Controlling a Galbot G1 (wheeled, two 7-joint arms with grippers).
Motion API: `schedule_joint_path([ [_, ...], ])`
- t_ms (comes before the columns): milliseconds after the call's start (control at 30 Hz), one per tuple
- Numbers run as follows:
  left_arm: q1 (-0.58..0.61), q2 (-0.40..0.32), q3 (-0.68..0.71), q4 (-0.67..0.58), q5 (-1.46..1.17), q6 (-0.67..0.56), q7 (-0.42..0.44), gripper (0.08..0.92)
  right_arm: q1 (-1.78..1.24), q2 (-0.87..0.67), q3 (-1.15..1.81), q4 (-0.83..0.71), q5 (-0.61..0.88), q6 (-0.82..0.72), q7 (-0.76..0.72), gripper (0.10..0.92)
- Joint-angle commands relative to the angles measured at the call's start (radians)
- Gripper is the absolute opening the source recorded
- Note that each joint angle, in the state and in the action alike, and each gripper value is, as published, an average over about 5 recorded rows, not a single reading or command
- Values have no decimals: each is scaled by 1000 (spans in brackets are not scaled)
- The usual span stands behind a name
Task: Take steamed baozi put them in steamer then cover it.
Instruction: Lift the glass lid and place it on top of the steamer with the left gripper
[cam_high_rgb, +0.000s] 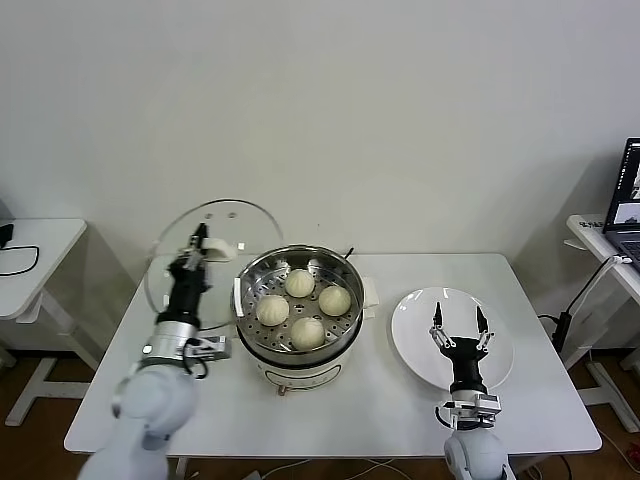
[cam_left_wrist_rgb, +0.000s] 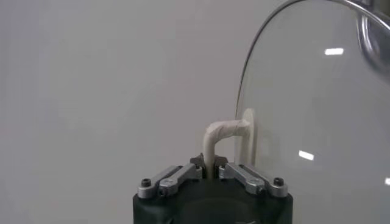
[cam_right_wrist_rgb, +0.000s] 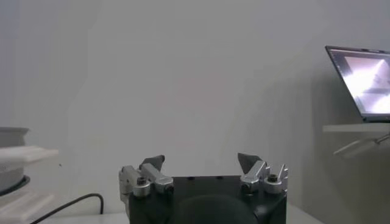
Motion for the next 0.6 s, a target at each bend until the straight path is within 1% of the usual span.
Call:
schedule_joint_path([
  [33,-81,-119,351,-55,189,224,191,194,7,11,10,-20,-3,2,0,823],
  [267,-89,-186,376,36,313,247,252,194,15,28,15,-34,-12,4,-1,823],
  [433,-96,-234,369,104,358,246,258,194,23,35,14,-44,-20,3,-1,823],
  [600,-107,-265,353,161,392,240,258,194,29,38,16,-48,-22,3,0,823],
])
